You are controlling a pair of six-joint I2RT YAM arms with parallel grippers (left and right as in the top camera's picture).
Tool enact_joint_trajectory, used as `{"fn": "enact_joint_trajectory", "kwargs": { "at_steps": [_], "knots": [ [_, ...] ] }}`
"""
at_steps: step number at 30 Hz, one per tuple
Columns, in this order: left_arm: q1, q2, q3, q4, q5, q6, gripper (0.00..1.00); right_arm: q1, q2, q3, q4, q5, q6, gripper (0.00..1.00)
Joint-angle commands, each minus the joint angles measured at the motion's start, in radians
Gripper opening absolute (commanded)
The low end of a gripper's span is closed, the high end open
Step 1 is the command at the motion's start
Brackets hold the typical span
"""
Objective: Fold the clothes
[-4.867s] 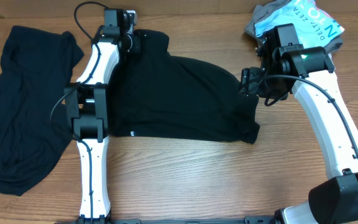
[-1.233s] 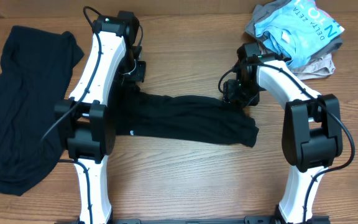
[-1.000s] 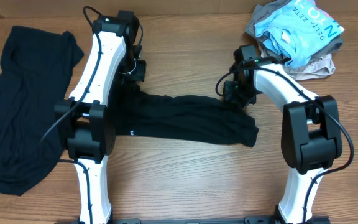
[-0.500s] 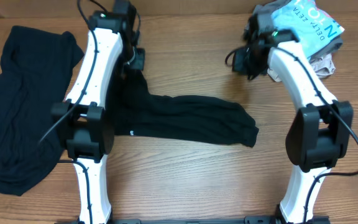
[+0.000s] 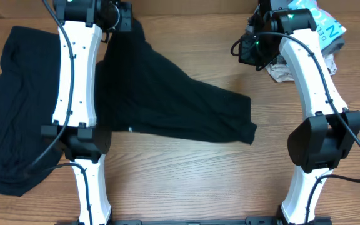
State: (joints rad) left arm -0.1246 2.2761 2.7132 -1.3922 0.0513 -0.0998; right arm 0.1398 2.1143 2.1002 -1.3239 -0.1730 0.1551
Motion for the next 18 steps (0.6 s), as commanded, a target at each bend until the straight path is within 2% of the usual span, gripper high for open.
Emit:
{"fn": "enact_joint_trajectory", "kwargs": {
  "at_steps": [1,8,12,18],
  "knots": [
    [-0.034,-0.008,0.096,-0.041,0.107,0.041,0.04,0.005,-0.008,-0.001,-0.002,-0.036,-0.063,0.08],
    [-0.108,-0.008,0.092,-0.287,0.104,0.053,0.04,0.021,-0.008,-0.052,-0.029,-0.061,-0.085,0.11],
    [-0.16,-0.016,0.002,-0.298,0.083,0.047,0.04,0.019,-0.008,-0.051,-0.036,-0.061,-0.08,0.12],
    [-0.19,-0.016,-0.192,-0.298,-0.047,-0.06,0.04,0.01,-0.008,-0.052,-0.064,-0.061,-0.078,0.18]
  ]
}}
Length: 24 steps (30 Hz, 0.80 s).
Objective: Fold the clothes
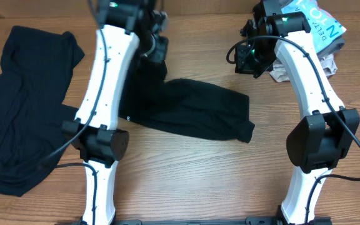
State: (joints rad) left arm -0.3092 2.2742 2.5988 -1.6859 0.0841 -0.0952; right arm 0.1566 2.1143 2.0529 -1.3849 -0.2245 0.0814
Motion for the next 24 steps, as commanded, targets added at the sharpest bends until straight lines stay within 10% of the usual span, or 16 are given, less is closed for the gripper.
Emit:
{"fn": "enact_joint_trajectory", "kwargs": {
  "at_steps": [1,13,24],
  "knots": [
    [-0.004,-0.014,-0.11,-0.004,-0.1,-0.084,0.04,-0.006,-0.008,-0.006,-0.001,-0.01,-0.004,0.21],
    [0.088,-0.015,-0.193,0.03,-0.185,-0.165,0.04,0.081,0.02,-0.219,0.303,0.003,-0.008,0.63],
    [0.15,-0.015,-0.193,0.057,-0.192,-0.163,0.04,0.16,0.173,-0.262,0.396,0.146,-0.011,0.67]
  ]
}}
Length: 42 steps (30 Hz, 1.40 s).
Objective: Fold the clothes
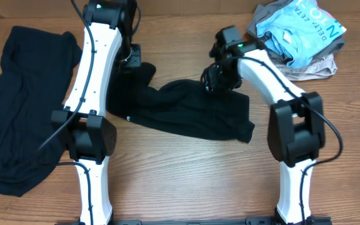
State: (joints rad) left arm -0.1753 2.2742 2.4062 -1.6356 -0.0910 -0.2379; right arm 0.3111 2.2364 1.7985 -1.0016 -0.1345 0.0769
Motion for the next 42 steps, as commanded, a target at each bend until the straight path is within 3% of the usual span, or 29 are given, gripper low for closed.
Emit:
{"fn": "enact_joint_trajectory", "kwargs": {
  "at_steps": [1,7,8,11,12,20,28,32,35,42],
  "knots": [
    [0.021,-0.015,-0.001,0.011,-0.017,-0.02,0.04,0.006,0.061,-0.008,0.014,0.056,-0.007,0.67],
    [0.042,-0.015,-0.001,0.031,-0.018,-0.019,0.04,0.003,0.072,-0.008,0.03,0.083,-0.002,0.58],
    [0.045,-0.015,-0.001,0.037,-0.021,-0.017,0.04,0.001,0.072,-0.008,0.032,0.09,0.001,0.52],
    [0.058,-0.015,-0.001,0.074,-0.025,-0.015,0.04,-0.009,0.072,0.0,0.039,0.105,0.002,0.08],
    [0.064,-0.015,0.0,0.09,-0.025,-0.007,0.04,-0.013,0.072,0.007,0.037,0.109,0.003,0.04],
    [0.145,-0.016,0.048,0.15,-0.023,0.002,0.04,-0.079,0.068,0.285,-0.156,0.111,0.005,0.04],
    [0.192,-0.016,0.239,0.092,-0.021,0.033,0.04,-0.093,0.064,0.64,-0.457,0.107,0.005,0.04],
    [0.189,-0.016,0.297,0.027,-0.02,0.033,0.04,-0.092,0.059,0.736,-0.608,0.082,0.005,0.04],
    [0.187,-0.014,0.294,-0.047,-0.017,0.032,0.04,-0.091,0.059,0.738,-0.692,0.066,0.028,0.04],
    [0.187,-0.011,0.184,-0.054,-0.018,0.024,0.04,-0.091,0.064,0.609,-0.663,0.059,0.058,0.04]
  ]
}}
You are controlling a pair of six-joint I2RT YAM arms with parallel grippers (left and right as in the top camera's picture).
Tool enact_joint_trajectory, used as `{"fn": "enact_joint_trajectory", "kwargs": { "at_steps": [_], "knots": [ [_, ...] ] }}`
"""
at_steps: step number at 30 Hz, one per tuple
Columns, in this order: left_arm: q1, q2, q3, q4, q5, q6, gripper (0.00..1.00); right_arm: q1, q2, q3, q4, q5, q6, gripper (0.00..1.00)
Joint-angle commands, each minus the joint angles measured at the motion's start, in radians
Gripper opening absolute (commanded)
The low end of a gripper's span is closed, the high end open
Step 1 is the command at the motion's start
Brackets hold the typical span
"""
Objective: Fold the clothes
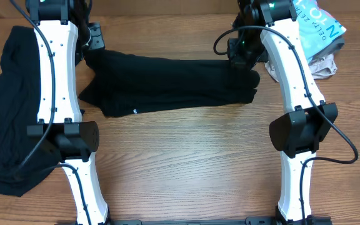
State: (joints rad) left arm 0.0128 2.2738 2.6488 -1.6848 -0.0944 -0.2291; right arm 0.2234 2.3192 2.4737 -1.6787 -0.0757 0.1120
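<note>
A black garment [167, 84] lies stretched in a long band across the far middle of the table. My left gripper [94, 42] is at its upper left corner and looks shut on the cloth. At the upper right end, my right gripper [239, 55] also looks shut on the cloth. The fingers themselves are mostly hidden by the arms and the dark fabric.
A second black garment [5, 125] lies spread along the left side of the table. A pile of clothes with a light blue printed shirt [317, 28] sits at the far right corner. Both arm bases stand at the near edge.
The garment was bunched in the middle with both grippers close together on it. Now the left gripper is farther left, the right gripper farther right and back, and the cloth is pulled out long.
First my left gripper held the garment at the far edge while the right was by the clothes pile. Then the left had carried its end rightward, crumpling the cloth. Then the right gripper was on the garment's middle edge. Now the cloth is stretched between both.
</note>
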Motion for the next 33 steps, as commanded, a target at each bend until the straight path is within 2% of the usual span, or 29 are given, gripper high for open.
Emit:
{"fn": "enact_joint_trajectory", "kwargs": {
  "at_steps": [1,12,15,22,24,25,28,33],
  "knots": [
    [-0.001,-0.011,-0.087,0.0,-0.014,0.015,0.04,-0.003,-0.019,-0.09,0.023,0.0,0.023,0.04],
    [-0.036,-0.011,-0.477,0.151,-0.021,0.015,0.04,-0.012,-0.019,-0.381,0.21,0.011,0.049,0.05],
    [-0.036,-0.011,-0.555,0.198,-0.021,0.015,0.04,-0.021,-0.019,-0.452,0.254,0.015,0.048,0.29],
    [-0.048,-0.011,-0.673,0.298,-0.019,0.015,0.04,-0.042,-0.04,-0.414,0.228,-0.026,0.048,0.35],
    [-0.051,-0.011,-0.691,0.315,-0.017,0.011,0.04,-0.044,-0.047,-0.386,0.225,-0.044,0.048,0.43],
    [-0.053,-0.011,-0.703,0.328,-0.017,0.011,0.04,-0.044,-0.051,-0.369,0.23,-0.062,0.048,0.51],
    [-0.053,-0.011,-0.721,0.365,-0.017,0.011,0.04,-0.039,-0.048,-0.363,0.286,-0.102,0.044,0.57],
    [-0.053,-0.011,-0.753,0.406,-0.016,-0.004,0.04,-0.021,-0.04,-0.381,0.32,-0.102,0.046,0.58]
  ]
}}
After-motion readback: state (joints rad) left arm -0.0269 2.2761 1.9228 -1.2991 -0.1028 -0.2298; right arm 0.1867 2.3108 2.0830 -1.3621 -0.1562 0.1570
